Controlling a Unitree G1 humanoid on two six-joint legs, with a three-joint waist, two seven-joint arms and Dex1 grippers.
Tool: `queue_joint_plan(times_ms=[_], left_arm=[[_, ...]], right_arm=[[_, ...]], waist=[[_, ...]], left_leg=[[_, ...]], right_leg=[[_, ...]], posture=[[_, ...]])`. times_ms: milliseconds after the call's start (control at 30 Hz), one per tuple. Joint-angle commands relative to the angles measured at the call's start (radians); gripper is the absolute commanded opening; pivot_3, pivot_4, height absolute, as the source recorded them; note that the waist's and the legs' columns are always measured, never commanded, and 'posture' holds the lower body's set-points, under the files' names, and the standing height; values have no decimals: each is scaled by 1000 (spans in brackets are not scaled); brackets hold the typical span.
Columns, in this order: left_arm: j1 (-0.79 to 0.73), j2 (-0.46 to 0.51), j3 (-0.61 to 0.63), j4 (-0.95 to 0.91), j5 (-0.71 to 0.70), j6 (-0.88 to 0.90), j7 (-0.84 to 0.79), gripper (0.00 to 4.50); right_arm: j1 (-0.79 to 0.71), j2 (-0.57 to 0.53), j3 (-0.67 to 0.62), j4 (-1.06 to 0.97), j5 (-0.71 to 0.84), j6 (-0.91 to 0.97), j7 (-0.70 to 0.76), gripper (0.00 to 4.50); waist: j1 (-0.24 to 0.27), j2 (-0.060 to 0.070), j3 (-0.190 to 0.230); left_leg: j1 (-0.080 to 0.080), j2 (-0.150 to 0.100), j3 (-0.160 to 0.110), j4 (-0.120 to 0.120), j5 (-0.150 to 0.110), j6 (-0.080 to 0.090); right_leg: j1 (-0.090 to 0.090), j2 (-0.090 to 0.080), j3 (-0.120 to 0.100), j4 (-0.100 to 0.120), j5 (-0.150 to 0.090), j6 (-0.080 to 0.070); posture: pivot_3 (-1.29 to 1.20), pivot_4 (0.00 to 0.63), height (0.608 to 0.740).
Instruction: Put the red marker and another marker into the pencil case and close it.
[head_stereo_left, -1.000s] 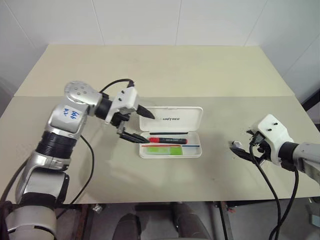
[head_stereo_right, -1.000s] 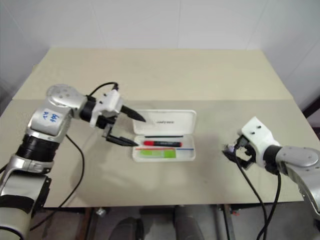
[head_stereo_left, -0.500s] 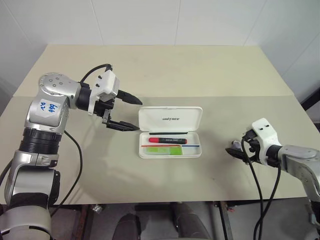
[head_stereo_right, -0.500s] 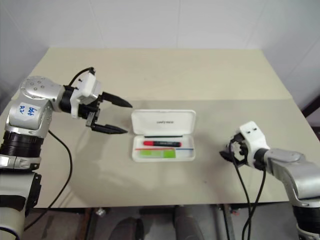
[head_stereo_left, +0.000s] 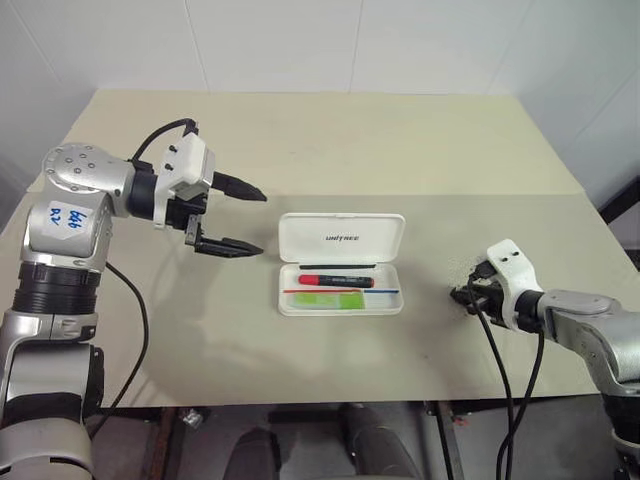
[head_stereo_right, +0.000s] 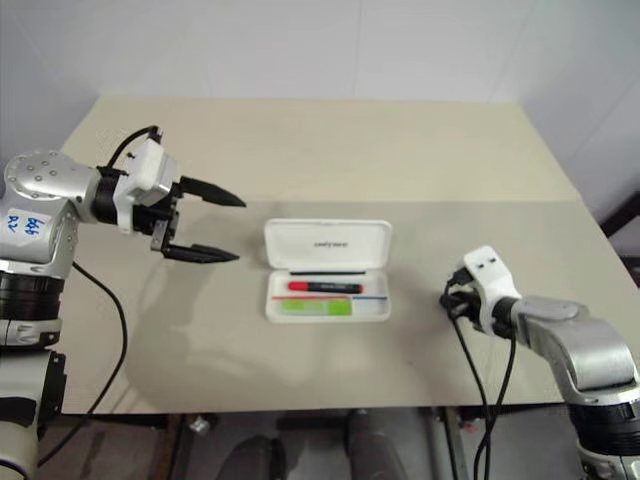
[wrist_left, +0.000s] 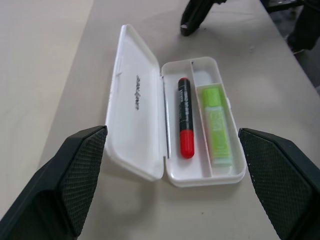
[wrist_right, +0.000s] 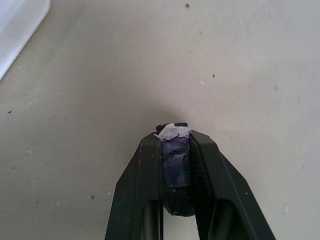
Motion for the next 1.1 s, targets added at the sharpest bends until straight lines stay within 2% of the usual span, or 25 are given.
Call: queue_joint_plan(times_ms=[33,200,333,533,700,1100], left_arm=[[8,13,27,-36,-33,-19,-16,4500],[29,19,20,-26,-32,-19,-32,4500],[51,13,18,-39,-30,-19,-20,4500],[72,13,22,-70,-35,-3,2,4500],[95,19,29,-103,-40,14,19,4500],[103,31,33,-120,-47,21,42,4500]], right_arm=[[-65,-55,17,9,-33,-182,122,386],[-162,-101,111,22,-41,-363,347,386],[-283,-58,222,31,-52,-392,452,386],[-367,10,321,23,-70,-356,492,386],[-366,16,379,9,-89,-347,536,386],[-351,24,393,59,-138,-363,565,386]], waist=[[-4,2,1],[-7,2,1],[-8,3,2],[-3,3,2],[6,3,2],[4,3,2]], left_leg=[[0,0,0,0,0,0],[1,1,-3,-2,0,0],[0,1,-2,-2,0,0],[0,1,-3,-2,0,0],[-1,1,-3,-2,0,0],[-1,1,-3,-1,0,0]], right_leg=[[0,0,0,0,0,0],[-1,2,-2,2,-1,-1],[-1,1,-2,1,-1,-1],[-1,1,-3,1,-2,-2],[-1,0,-3,1,-2,-2],[-1,0,-4,2,-2,-2]], posture=[[0,150,740],[0,150,740],[0,150,740],[0,150,740],[0,150,740],[0,150,740]])
